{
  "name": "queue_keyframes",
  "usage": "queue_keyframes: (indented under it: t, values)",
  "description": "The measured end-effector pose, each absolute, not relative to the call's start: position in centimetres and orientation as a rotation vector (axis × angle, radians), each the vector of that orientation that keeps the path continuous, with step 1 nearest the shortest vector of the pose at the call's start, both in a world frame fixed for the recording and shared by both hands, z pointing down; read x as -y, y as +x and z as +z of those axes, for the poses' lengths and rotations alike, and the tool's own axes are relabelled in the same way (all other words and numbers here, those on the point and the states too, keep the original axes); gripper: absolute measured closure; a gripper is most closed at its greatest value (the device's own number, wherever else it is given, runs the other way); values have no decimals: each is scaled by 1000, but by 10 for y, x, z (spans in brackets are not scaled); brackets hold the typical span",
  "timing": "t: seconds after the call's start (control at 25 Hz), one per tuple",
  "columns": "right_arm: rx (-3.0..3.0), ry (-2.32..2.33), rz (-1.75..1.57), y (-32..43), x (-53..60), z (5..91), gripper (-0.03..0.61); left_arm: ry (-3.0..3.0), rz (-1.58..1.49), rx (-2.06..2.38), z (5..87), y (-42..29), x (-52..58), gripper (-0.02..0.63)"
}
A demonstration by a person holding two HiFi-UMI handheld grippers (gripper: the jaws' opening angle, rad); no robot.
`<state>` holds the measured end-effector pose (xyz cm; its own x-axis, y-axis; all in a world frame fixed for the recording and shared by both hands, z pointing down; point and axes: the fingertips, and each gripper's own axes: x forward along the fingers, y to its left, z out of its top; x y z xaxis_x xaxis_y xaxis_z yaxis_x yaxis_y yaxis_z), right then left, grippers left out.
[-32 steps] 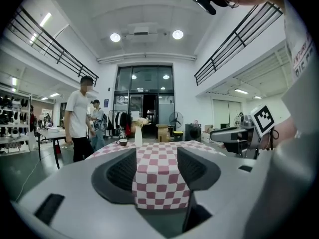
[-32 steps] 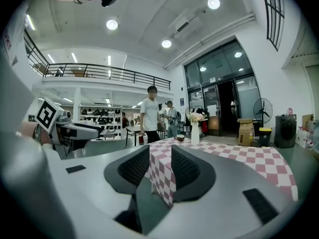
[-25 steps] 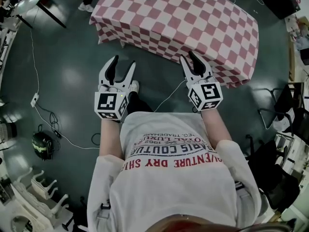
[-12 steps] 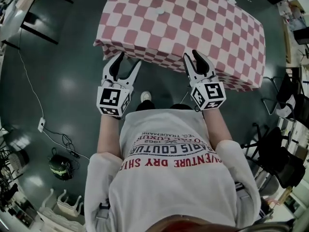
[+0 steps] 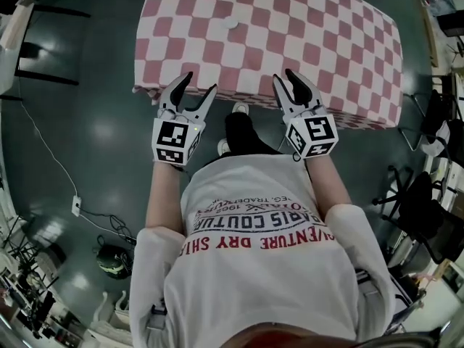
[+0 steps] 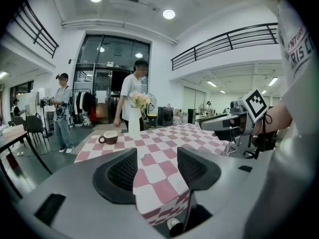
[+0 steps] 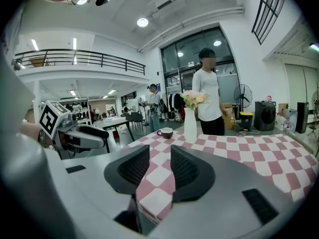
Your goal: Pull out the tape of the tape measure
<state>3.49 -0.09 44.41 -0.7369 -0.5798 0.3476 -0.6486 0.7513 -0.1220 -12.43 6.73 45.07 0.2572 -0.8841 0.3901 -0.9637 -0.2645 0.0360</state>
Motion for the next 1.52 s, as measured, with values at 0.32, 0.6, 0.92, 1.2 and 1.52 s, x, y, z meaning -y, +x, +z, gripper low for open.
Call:
queue_keyframes:
  t: [0.32,0.6,0.92,1.2,1.52]
  values:
    - [2643,942,405,33,80,467,446,2278,739,1517,500,-110,28,352]
    - [2595,915,430,28,131,504,445,2249,964,1326,561,-109,98,345]
    - [2544,880,491,28,162,534,446,2169,1207,1129,620,-111,138,316]
    - [2516,875,548,27,172,547,445,2147,1280,1011,647,-112,152,290]
    - [2471,909,578,27,173,551,445,2174,1257,921,649,-112,160,363]
